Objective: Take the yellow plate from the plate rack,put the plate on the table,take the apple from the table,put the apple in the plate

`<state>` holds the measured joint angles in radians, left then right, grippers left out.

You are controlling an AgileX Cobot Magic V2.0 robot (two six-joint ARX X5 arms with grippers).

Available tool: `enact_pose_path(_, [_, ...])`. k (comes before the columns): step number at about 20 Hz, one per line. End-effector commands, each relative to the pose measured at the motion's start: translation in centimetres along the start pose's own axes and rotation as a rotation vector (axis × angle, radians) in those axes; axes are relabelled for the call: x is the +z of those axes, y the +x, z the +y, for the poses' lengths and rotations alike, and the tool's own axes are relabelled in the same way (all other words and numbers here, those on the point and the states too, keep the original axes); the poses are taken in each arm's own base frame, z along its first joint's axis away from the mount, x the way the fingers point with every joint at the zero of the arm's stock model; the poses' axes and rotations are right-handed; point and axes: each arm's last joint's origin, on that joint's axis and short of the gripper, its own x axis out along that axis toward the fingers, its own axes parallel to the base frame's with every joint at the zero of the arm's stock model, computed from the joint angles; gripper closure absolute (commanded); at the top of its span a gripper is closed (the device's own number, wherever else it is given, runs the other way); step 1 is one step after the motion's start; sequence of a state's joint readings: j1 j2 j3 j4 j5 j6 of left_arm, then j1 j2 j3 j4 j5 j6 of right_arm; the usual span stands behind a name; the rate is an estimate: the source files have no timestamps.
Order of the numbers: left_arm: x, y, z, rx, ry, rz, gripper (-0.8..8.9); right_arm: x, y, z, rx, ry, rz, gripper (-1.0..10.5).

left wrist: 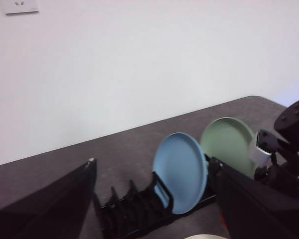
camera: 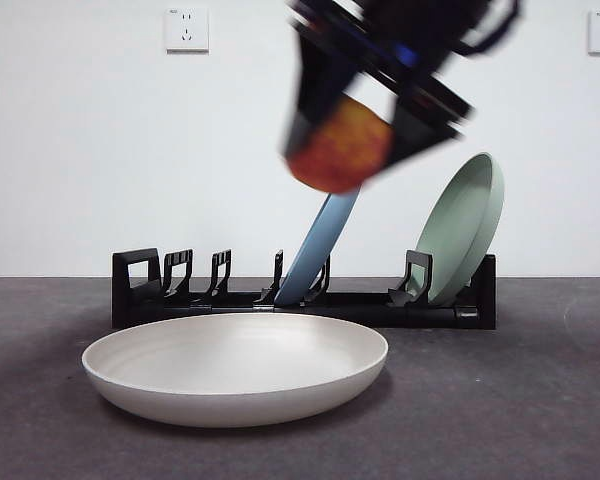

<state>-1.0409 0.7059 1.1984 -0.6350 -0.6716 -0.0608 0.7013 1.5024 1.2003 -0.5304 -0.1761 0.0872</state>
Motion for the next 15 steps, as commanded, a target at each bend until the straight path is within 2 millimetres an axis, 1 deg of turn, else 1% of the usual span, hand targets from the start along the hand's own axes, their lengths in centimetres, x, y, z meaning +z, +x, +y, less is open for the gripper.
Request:
enact_pose_path(1, [0.0, 0.0, 0.1, 0.011, 0.022, -0.001, 4.36, 1.1, 1.8, 1.5, 0.033, -0.026, 0.025, 9.6])
enact_pose_path(3, [0.0, 0.0, 0.1, 0.016, 0.042, 0.000, 4.36, 1.4, 4.0, 2.7, 0.048, -0.051, 0.072, 9.6])
enact_pose_path(4, [-0.1, 0.0, 0.1, 0.023, 0.045, 0.002, 4.36, 1.2, 5.3, 3.1, 0.027, -0.061, 0.107, 9.6])
enact_pose_path(6, [-0.2, 0.0, 0.1, 0.038, 0.056, 0.012, 4.36, 0.2, 8.0, 3.5, 0.010, -0.087, 0.204, 9.6])
enact_pose_path(8, [-0.3, 0.0, 0.1, 0.039, 0.064, 0.021, 4.36, -1.2, 10.3, 3.5, -0.002, -0.088, 0.300, 9.6])
enact_pose_path(10, [-0.4, 0.0, 0.2, 0.039, 0.069, 0.027, 4.36, -2.3, 12.0, 3.4, -0.055, -0.101, 0.366, 9.6])
enact_pose_path(11, [-0.4, 0.0, 0.2, 0.039, 0.071, 0.030, 4.36, -2.7, 12.4, 3.3, -0.077, -0.111, 0.386, 9.6])
enact_pose_path(13, [-0.5, 0.0, 0.2, 0.039, 0.078, 0.038, 4.36, -3.0, 12.9, 3.2, -0.073, -0.132, 0.402, 9.1])
enact_pose_path(15, [-0.6, 0.0, 0.2, 0.039, 0.082, 0.044, 4.36, -3.0, 13.0, 3.2, -0.070, -0.144, 0.398, 7.3])
